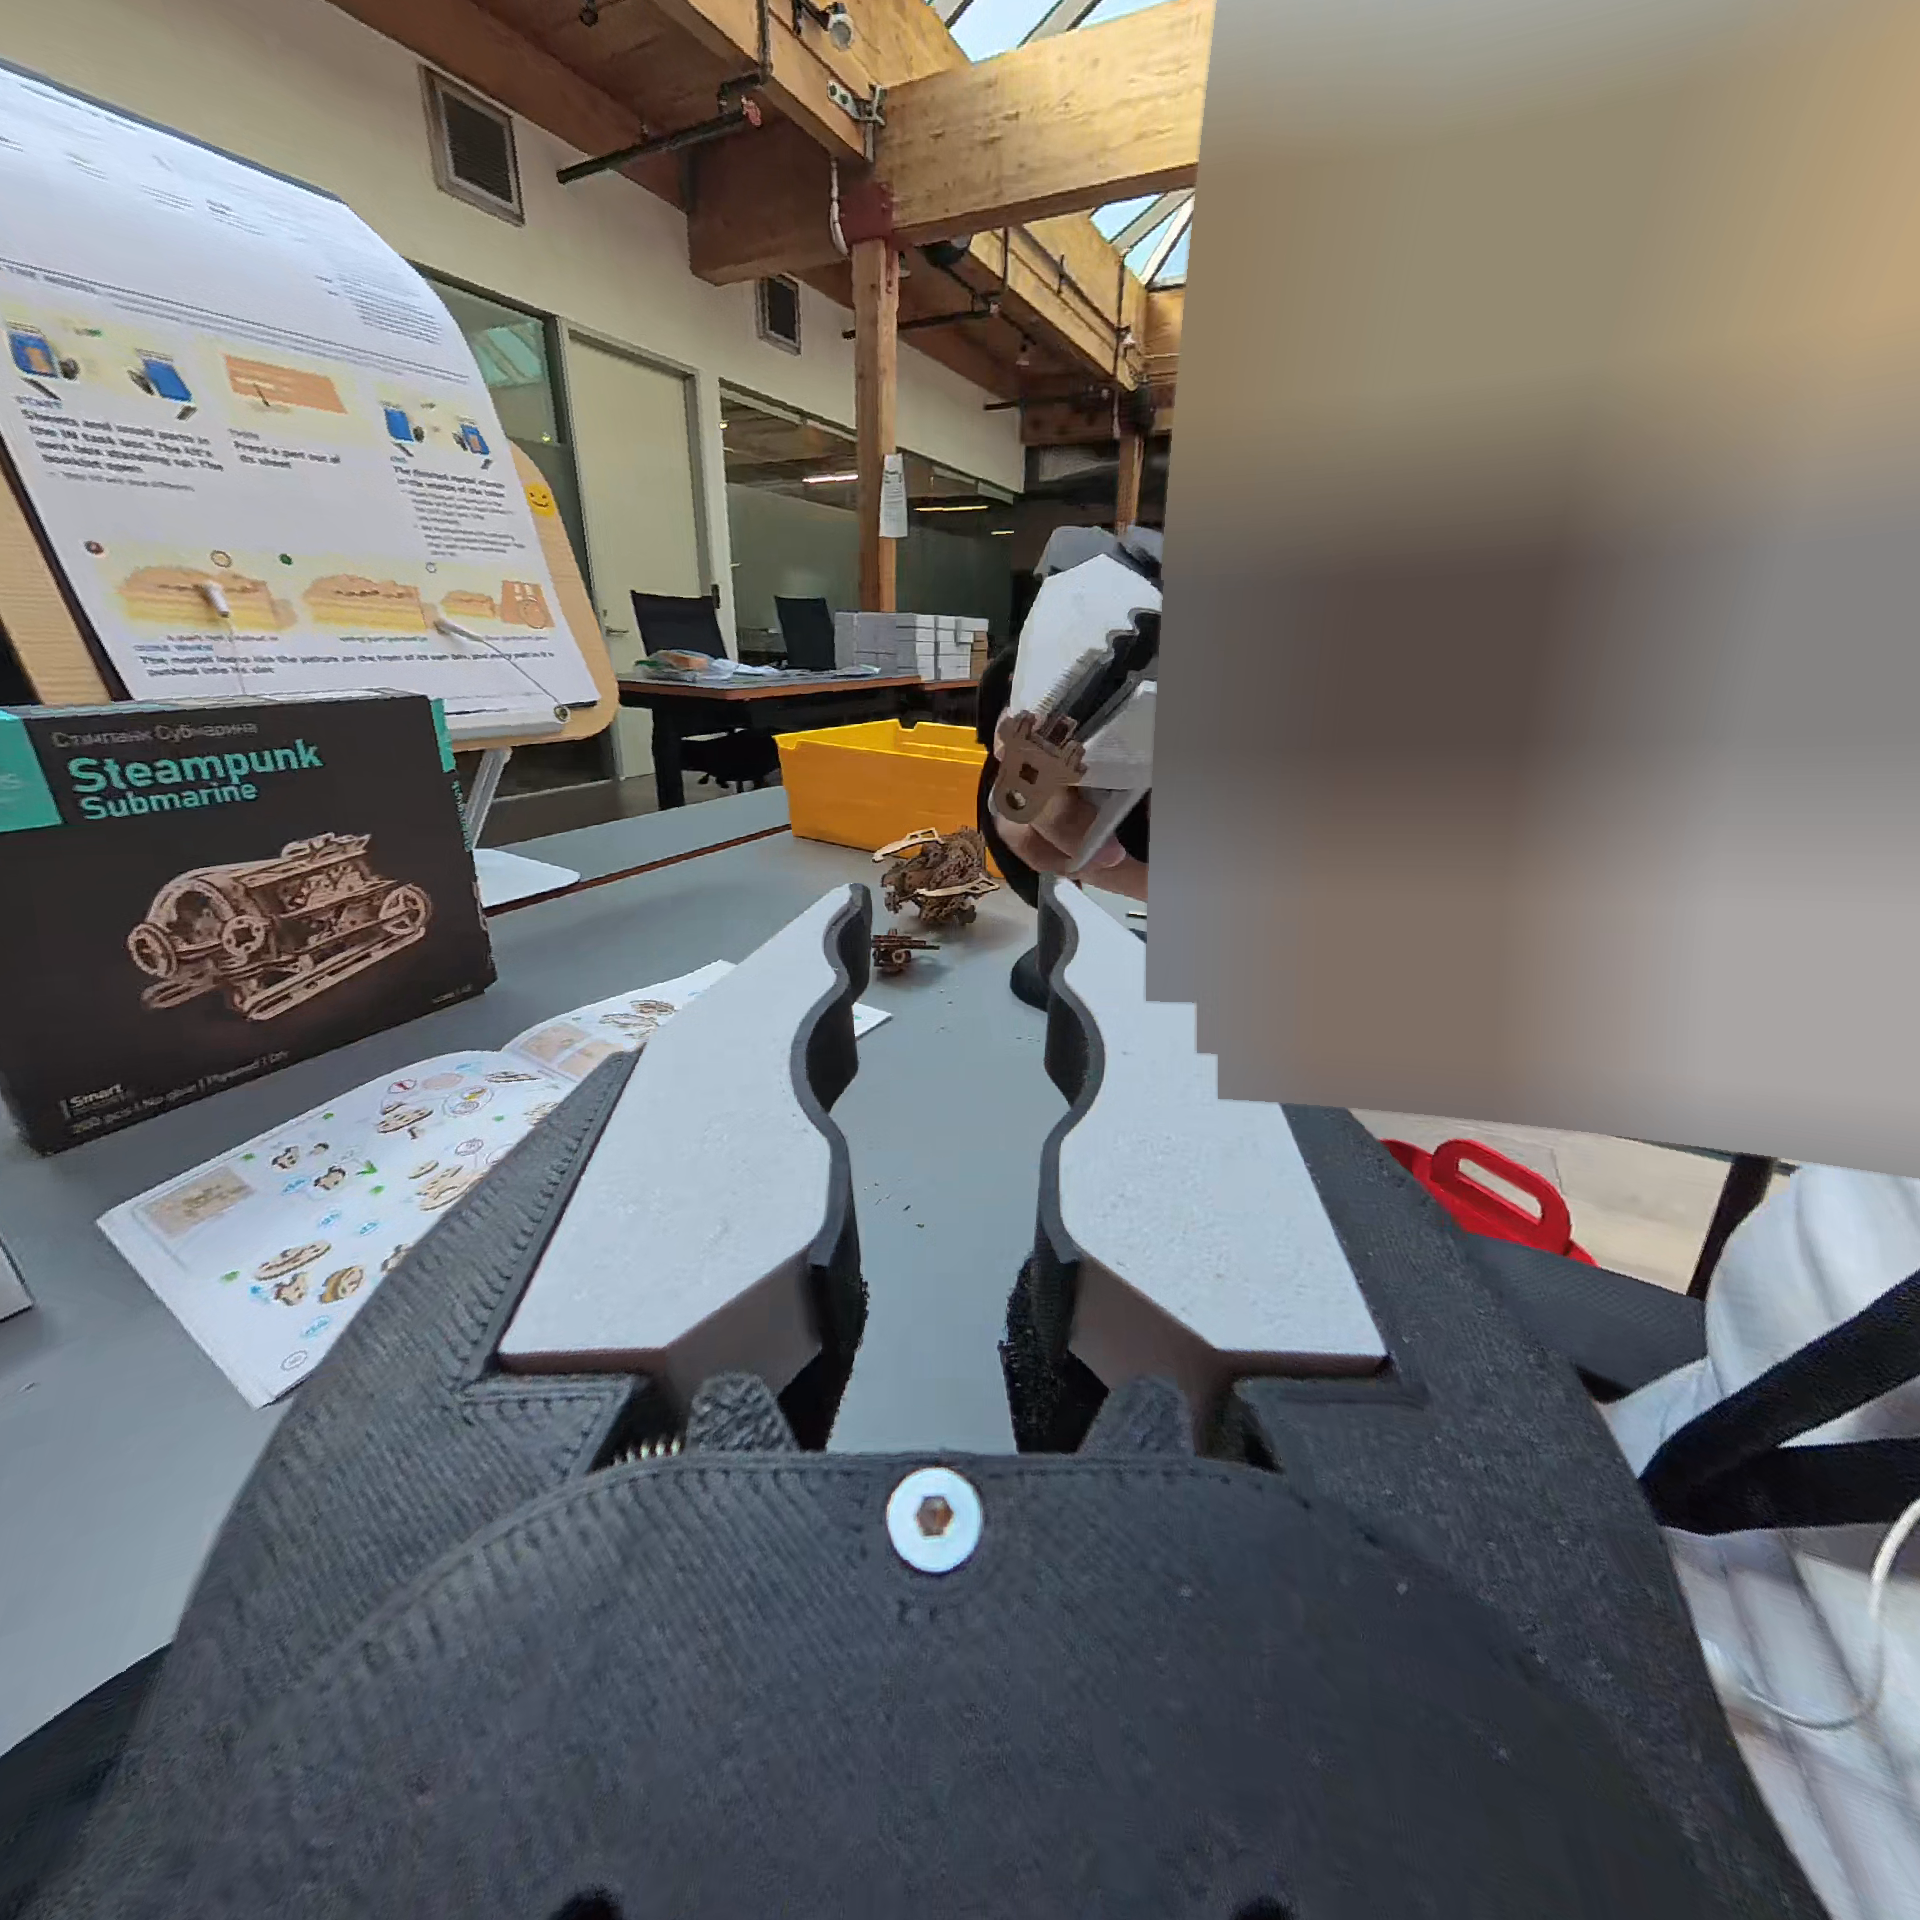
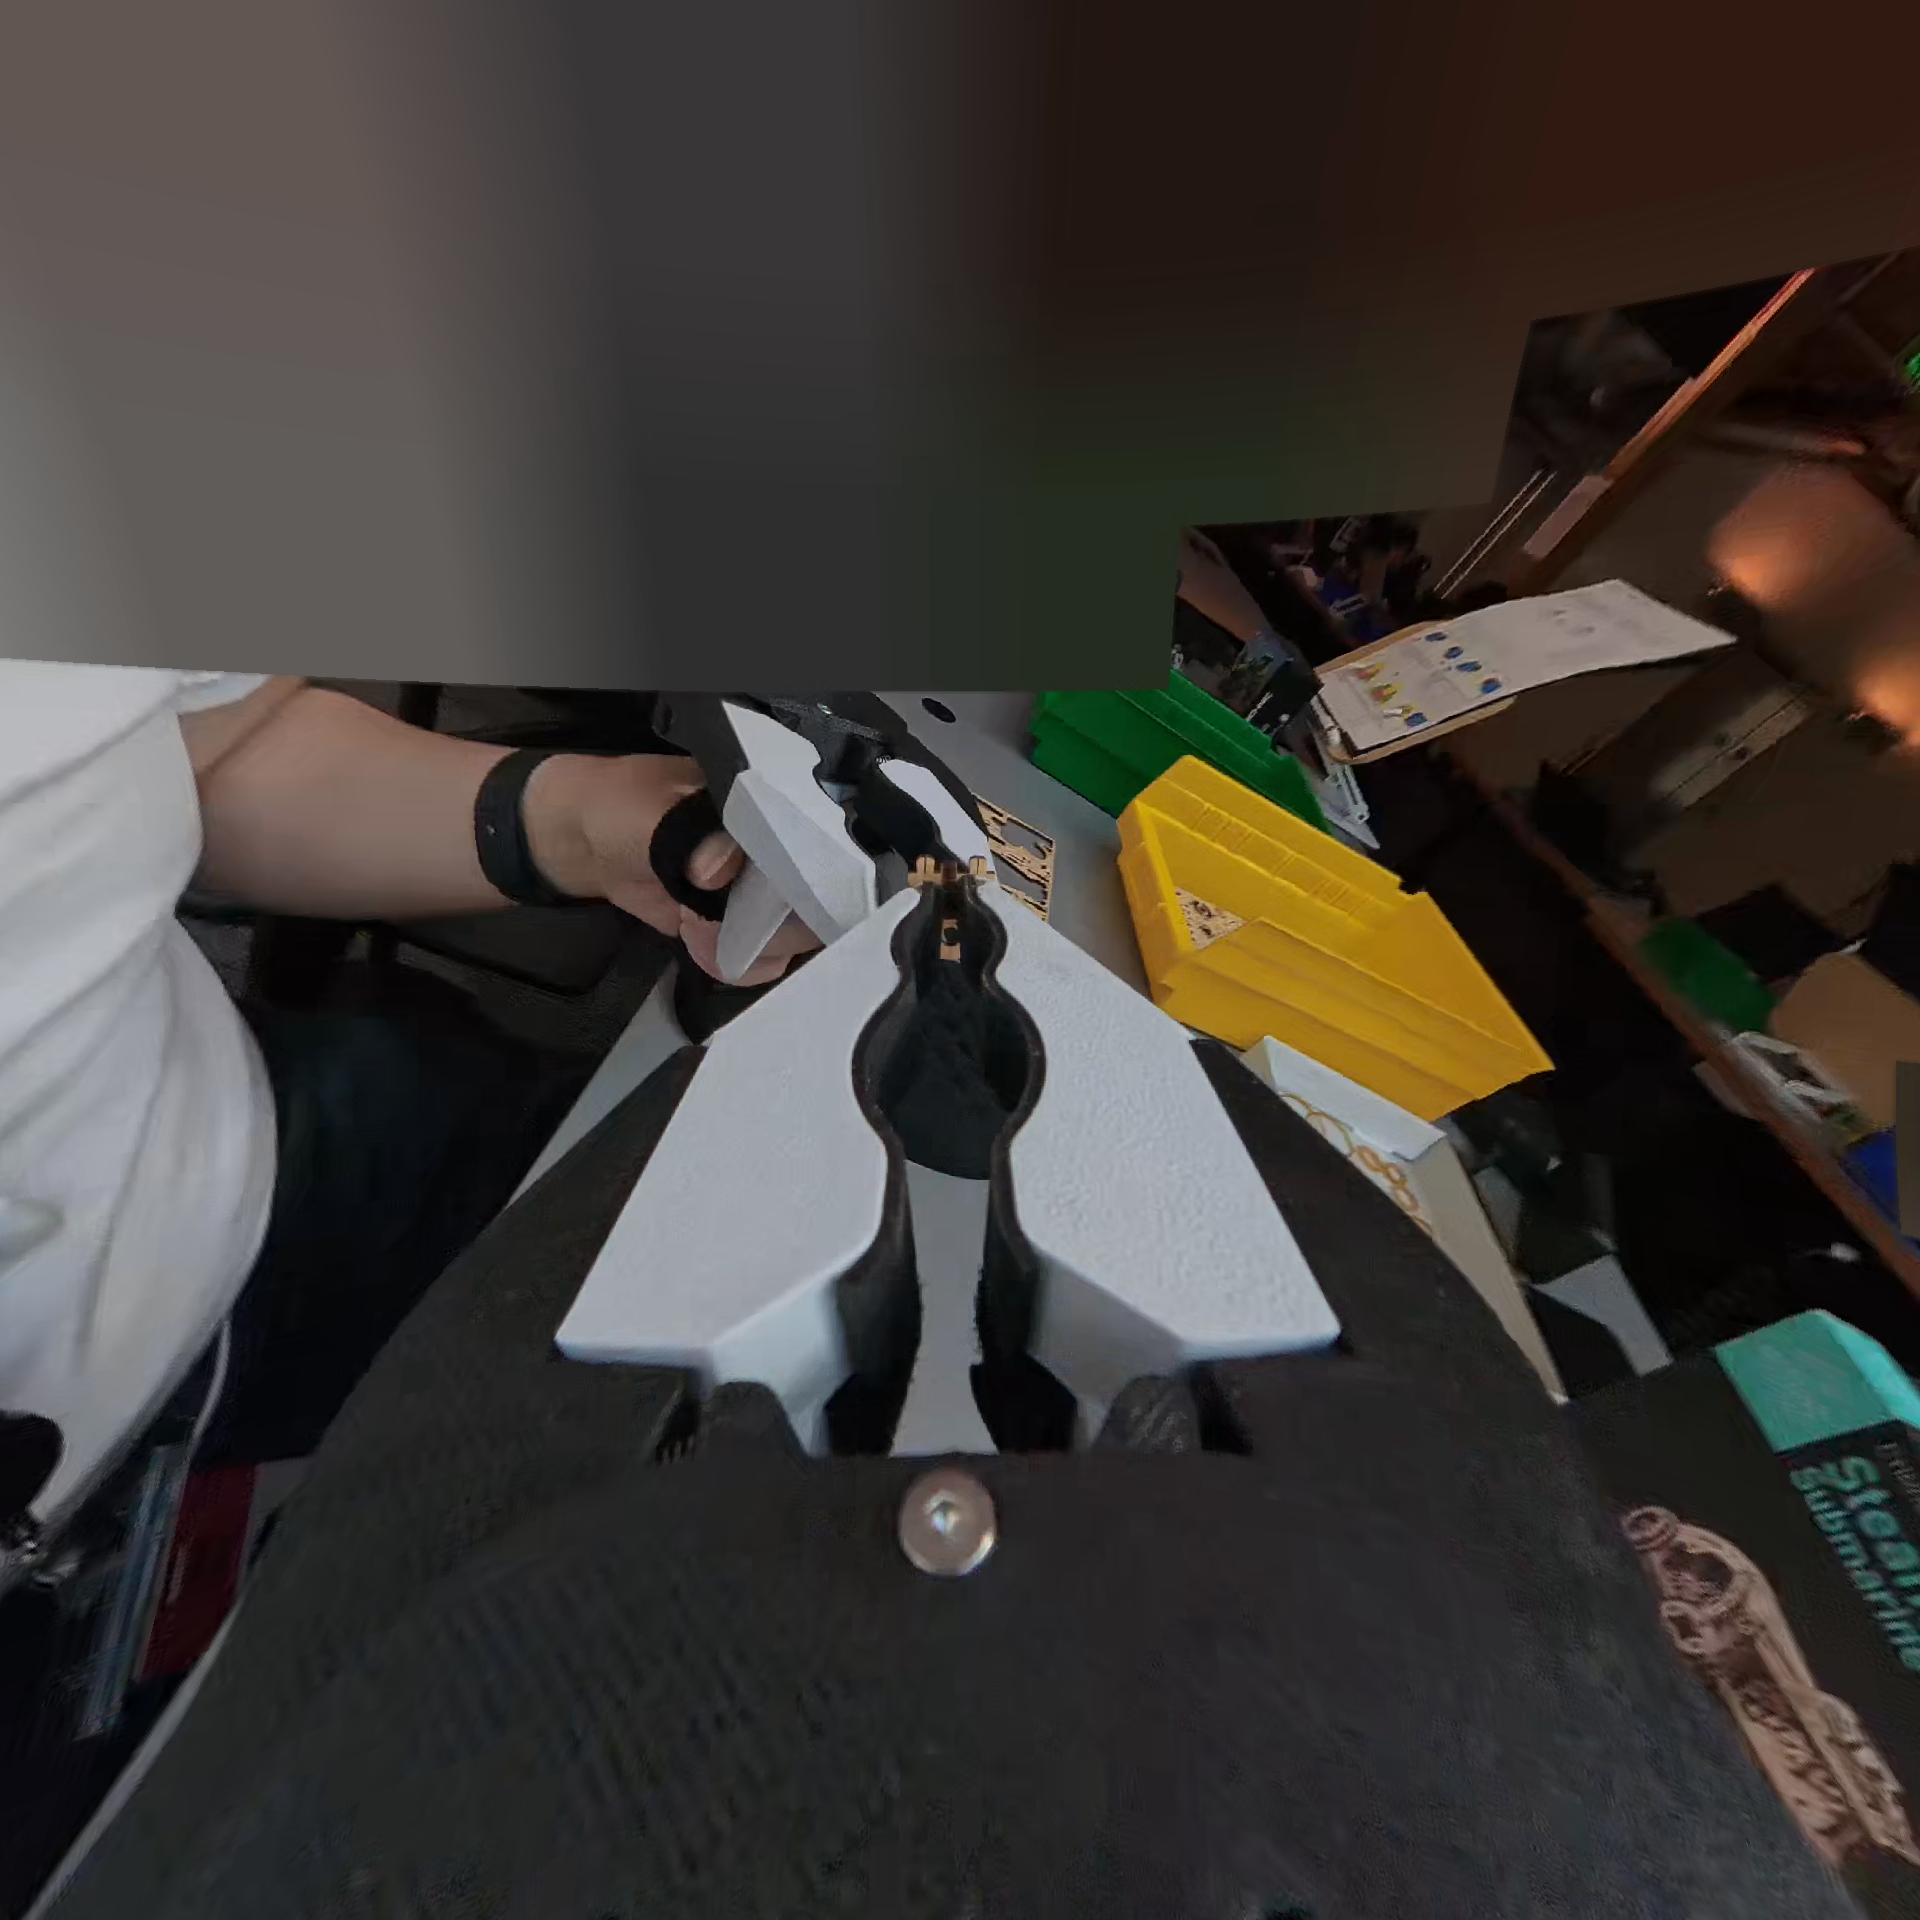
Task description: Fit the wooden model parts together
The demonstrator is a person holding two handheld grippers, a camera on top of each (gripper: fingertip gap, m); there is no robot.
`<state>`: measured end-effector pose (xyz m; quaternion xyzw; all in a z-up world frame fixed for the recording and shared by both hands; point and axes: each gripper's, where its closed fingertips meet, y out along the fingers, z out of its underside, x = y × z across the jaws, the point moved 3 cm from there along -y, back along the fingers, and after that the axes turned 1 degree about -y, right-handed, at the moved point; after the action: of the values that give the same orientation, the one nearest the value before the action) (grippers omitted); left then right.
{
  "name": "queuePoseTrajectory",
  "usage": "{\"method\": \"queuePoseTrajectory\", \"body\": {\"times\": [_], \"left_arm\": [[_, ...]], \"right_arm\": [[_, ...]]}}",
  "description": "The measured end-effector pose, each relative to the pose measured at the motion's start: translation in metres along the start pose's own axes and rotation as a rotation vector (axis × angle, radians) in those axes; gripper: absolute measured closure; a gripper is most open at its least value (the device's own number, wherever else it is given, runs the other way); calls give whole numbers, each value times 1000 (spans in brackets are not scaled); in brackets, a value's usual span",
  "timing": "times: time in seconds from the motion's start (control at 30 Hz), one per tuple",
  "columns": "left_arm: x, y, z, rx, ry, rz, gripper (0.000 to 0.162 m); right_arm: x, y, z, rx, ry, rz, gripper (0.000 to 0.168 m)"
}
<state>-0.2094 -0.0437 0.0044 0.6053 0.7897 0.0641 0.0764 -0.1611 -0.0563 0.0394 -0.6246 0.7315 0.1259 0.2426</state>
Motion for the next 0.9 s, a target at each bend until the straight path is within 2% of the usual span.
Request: {"method": "queuePoseTrajectory", "body": {"times": [0.07, 0.13, 0.27, 0.43, 0.53, 0.7, 0.9], "left_arm": [[-8, -2, 0, -4, 51, 41, 131], [-14, -2, 1, 13, 159, 44, 131], [-23, -2, -1, 25, 364, 30, 134], [-30, -2, -8, 8, 476, 44, 137], [-37, -2, -8, 8, 523, 65, 146], [-39, 0, -8, 12, 533, 52, 149], [-37, -3, -7, 11, 524, 38, 153]], "right_arm": [[9, 2, 0, 37, -167, -9, 165], [13, 3, 1, 58, -206, -36, 165], [17, 3, -1, 51, -203, -69, 165], [25, 2, -1, 7, -131, -126, 165], [26, 0, -2, -58, -45, -161, 164], [26, -3, 0, -129, 38, -180, 165], [23, -4, 3, -114, 83, -179, 164]]}}
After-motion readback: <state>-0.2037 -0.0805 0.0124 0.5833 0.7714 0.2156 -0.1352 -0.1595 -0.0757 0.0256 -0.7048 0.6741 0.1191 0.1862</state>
